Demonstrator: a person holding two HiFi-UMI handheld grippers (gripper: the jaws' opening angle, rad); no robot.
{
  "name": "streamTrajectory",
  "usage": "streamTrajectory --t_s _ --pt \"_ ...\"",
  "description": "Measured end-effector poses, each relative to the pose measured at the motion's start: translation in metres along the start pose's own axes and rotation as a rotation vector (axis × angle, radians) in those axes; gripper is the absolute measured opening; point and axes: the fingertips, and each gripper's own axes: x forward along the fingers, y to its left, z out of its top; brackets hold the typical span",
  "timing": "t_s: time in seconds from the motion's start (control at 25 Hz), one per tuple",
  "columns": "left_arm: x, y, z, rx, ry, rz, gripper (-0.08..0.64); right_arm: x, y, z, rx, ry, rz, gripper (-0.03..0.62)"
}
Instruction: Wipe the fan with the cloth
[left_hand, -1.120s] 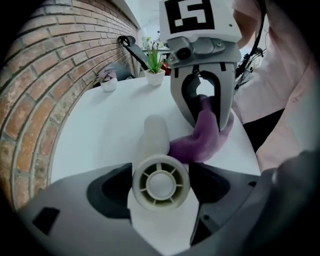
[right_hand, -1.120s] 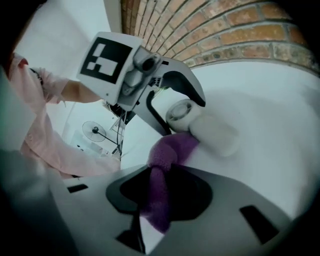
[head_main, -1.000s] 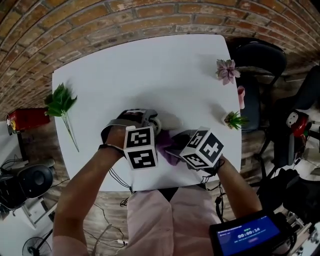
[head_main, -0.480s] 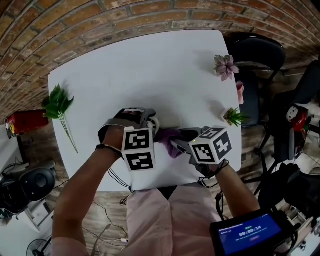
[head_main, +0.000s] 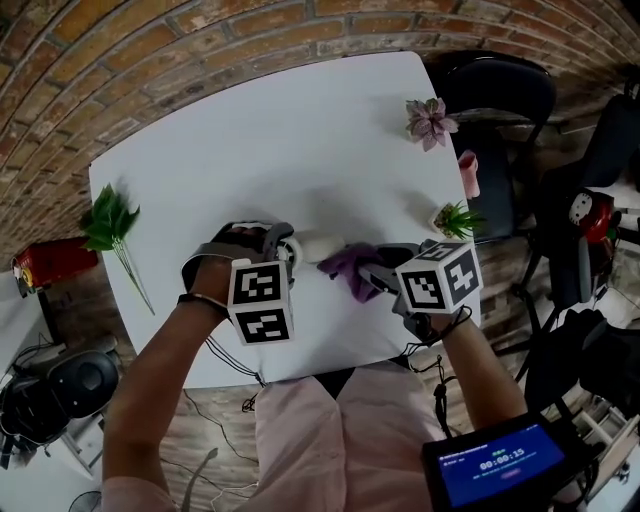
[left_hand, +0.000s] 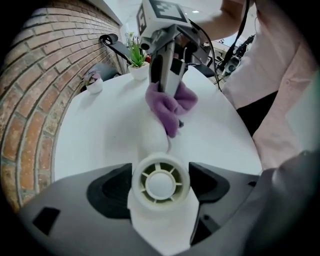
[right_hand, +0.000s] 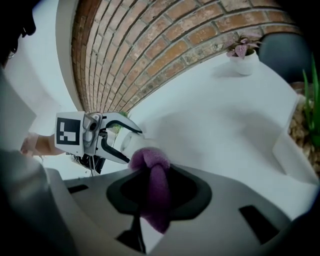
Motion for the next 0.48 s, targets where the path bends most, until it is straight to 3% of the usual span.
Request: streamTrajectory --t_s 0.12,0.28,0.36,0.48 --pt "0.000 -0.010 -0.009 0.066 0.054 -0.012 0.360 -0.003 -0.005 0.002 0.018 -0.027 -0.016 0.094" --pt "0.001 -0.029 -0.016 0.278 0.127 -0.021 0.360 -0.022 -0.012 0.030 0.001 -0.136 -0.071 0.092" --pt "0.002 -0.032 -0.015 0.337 0.132 -0.002 0.362 -0.029 -0.004 0.046 -0.097 -0.158 -0.086 0.094" --pt "0.002 -0.033 -0.015 0.352 0.124 0.029 0.362 -0.026 0.010 0.056 -0.364 -0.091 -0.156 0.095"
